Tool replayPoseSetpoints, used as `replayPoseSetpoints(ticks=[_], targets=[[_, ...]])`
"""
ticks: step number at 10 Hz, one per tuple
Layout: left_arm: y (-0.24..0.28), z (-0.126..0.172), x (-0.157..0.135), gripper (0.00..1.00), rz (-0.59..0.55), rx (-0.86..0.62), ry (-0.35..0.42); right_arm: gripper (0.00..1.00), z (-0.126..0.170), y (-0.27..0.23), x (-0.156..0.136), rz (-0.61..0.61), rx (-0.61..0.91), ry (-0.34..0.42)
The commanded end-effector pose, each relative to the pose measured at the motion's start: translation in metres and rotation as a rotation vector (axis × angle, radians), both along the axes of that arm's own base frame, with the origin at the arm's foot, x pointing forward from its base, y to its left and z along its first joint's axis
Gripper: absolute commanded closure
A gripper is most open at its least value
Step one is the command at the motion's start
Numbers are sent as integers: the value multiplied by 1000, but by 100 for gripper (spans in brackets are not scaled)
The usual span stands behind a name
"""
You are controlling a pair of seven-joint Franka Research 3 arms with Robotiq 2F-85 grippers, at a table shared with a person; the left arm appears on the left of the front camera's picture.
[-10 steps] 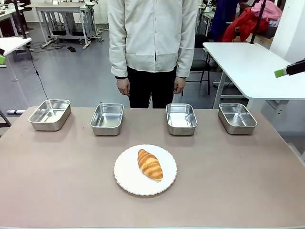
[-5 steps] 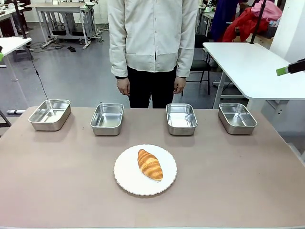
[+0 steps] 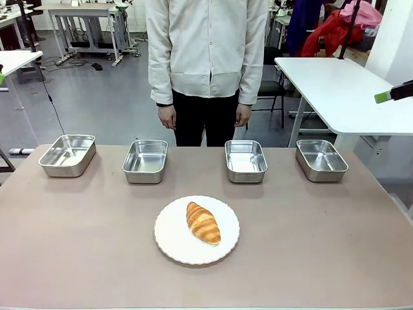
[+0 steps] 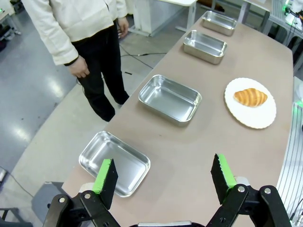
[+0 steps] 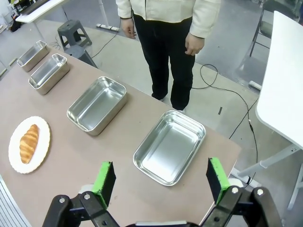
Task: Place the bread in the container.
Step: Place the Butter Roll into the Airtight Container indicated by the human.
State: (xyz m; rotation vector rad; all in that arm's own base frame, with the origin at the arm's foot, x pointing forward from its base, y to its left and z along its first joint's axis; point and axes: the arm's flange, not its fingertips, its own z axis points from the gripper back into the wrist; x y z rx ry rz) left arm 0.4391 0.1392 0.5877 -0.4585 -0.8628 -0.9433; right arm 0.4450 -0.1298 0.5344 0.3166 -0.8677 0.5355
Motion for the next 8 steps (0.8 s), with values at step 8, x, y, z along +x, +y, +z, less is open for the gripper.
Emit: replayPoseSetpoints(ticks=[8], targets=[[-1, 2, 0, 0, -3, -1, -5, 0, 0, 0, 1, 4, 15, -9]])
